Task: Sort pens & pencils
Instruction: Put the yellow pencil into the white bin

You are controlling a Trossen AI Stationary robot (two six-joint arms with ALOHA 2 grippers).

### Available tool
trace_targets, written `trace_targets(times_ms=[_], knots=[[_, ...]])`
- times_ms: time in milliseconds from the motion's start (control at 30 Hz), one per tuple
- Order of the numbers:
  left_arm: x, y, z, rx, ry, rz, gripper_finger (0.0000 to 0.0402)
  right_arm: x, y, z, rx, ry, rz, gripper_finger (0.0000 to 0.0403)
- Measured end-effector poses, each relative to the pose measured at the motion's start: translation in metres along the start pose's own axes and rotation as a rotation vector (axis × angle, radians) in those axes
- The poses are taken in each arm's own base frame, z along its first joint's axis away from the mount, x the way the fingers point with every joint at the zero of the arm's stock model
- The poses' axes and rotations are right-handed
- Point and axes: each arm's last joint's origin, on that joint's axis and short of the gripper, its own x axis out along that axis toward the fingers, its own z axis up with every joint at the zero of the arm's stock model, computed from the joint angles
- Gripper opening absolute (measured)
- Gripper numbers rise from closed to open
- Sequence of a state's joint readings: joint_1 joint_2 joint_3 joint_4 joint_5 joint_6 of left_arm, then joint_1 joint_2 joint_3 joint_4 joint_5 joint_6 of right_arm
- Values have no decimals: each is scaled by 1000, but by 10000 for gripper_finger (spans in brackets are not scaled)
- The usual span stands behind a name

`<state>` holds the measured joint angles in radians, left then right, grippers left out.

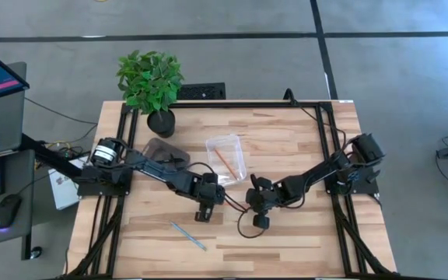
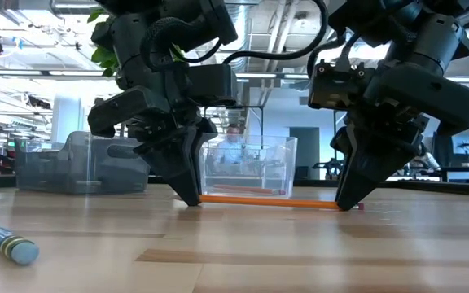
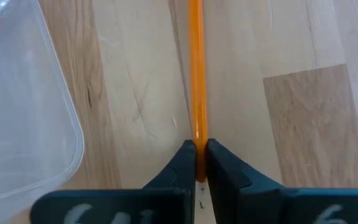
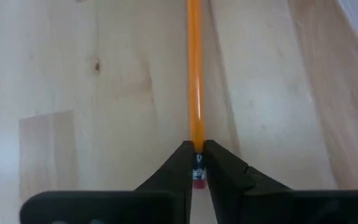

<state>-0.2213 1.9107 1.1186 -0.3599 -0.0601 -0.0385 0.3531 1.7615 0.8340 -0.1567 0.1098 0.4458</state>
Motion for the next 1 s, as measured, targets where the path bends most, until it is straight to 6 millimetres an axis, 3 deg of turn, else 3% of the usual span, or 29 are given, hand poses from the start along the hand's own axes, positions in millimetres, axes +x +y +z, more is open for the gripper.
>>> trace_targets(times_ms=[233, 667, 833, 1000], knots=[[-13, -11, 10, 65, 75, 78, 4, -5, -1, 0, -1, -5, -2, 89], [-57, -12, 34, 139, 216, 211, 5, -13, 3, -18, 3, 85, -191, 192], [-73, -10, 39, 201, 273, 248, 4, -35, 13, -41, -26, 87, -394, 206], [-92, -2, 42, 252, 328, 261, 4, -68, 24, -65, 38, -36, -536, 209]])
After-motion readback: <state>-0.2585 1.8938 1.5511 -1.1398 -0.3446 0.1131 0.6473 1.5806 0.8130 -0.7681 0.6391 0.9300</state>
